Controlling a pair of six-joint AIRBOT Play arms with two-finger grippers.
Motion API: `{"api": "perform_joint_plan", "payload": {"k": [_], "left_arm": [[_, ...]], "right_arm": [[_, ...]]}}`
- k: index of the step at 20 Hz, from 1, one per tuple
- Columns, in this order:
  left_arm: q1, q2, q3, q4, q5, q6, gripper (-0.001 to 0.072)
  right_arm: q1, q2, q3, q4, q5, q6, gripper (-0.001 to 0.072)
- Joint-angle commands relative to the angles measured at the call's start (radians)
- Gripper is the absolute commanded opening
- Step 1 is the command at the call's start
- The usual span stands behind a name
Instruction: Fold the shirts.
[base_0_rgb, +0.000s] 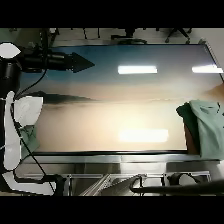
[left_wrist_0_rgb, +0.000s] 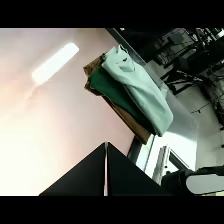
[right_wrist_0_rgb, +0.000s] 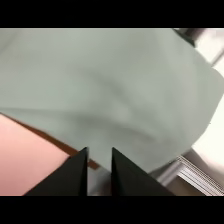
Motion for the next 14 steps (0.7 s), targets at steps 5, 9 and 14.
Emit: {"api": "perform_joint_plan", "payload": {"k": [5, 9, 14], "left_arm": [[0.069, 0.101, -0.051, 0.005, -0.029, -0.011, 0.0010], [0.049, 0.299, -0.496, 0.010, -0.007, 0.023, 0.0010], [0.026, 0.512, -0.916, 0.009, 0.117, 0.037, 0.0010]], "right_arm": [[0.392, 0.024, -0.021, 0.350, -0.253, -0.082, 0.0029], [0.768, 0.127, -0.217, 0.243, -0.383, -0.026, 0.0029], [0.874, 0.159, -0.297, 0.238, -0.451, -0.014, 0.0029]]}}
